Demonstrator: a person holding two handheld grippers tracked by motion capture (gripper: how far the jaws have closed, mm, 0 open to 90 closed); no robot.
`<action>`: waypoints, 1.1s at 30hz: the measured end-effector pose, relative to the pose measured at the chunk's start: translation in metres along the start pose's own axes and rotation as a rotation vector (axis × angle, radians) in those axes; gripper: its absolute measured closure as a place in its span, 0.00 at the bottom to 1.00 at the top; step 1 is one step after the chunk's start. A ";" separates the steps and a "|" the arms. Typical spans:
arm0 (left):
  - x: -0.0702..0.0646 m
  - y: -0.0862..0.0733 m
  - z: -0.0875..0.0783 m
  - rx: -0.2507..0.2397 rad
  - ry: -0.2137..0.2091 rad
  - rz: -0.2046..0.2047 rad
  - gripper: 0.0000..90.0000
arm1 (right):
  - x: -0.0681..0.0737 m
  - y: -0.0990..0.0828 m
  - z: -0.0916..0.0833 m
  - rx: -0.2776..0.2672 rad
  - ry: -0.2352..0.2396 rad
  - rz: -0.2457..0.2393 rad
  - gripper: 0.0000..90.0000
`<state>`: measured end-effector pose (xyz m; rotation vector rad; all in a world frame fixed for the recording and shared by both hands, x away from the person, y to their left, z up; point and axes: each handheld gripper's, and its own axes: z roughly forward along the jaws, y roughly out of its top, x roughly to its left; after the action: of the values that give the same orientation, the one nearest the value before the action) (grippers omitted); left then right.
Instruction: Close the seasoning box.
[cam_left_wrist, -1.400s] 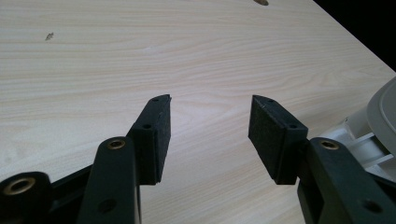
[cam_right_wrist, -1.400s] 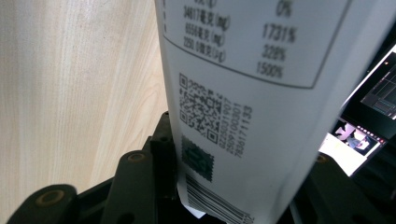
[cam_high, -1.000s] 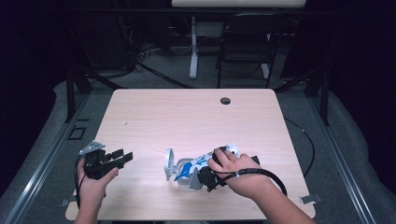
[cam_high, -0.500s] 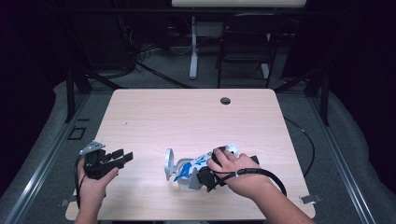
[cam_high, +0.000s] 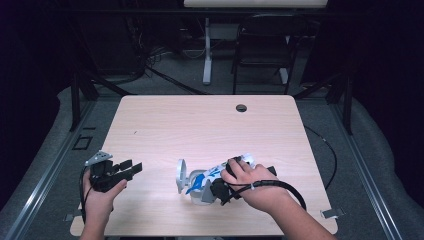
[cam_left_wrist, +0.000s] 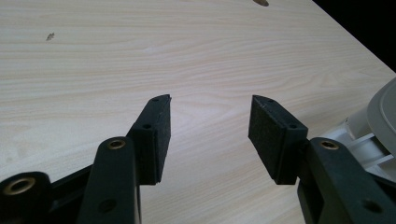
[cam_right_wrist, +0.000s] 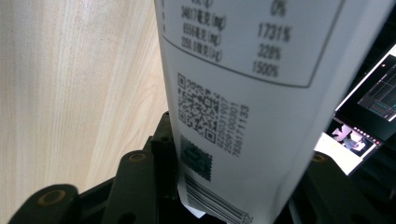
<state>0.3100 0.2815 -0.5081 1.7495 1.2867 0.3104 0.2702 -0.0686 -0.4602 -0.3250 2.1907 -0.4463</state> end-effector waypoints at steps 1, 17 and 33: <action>0.000 0.000 0.000 -0.002 0.002 -0.002 0.54 | 0.000 0.000 0.000 0.000 0.000 -0.001 0.63; 0.001 0.000 0.000 -0.005 -0.003 -0.003 0.54 | 0.000 0.000 -0.002 0.003 -0.019 -0.011 0.64; 0.001 -0.001 0.000 -0.007 0.001 -0.007 0.54 | -0.003 0.000 -0.004 0.030 -0.030 -0.028 0.67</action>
<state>0.3101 0.2826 -0.5088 1.7388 1.2907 0.3109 0.2683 -0.0665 -0.4558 -0.3445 2.1500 -0.4864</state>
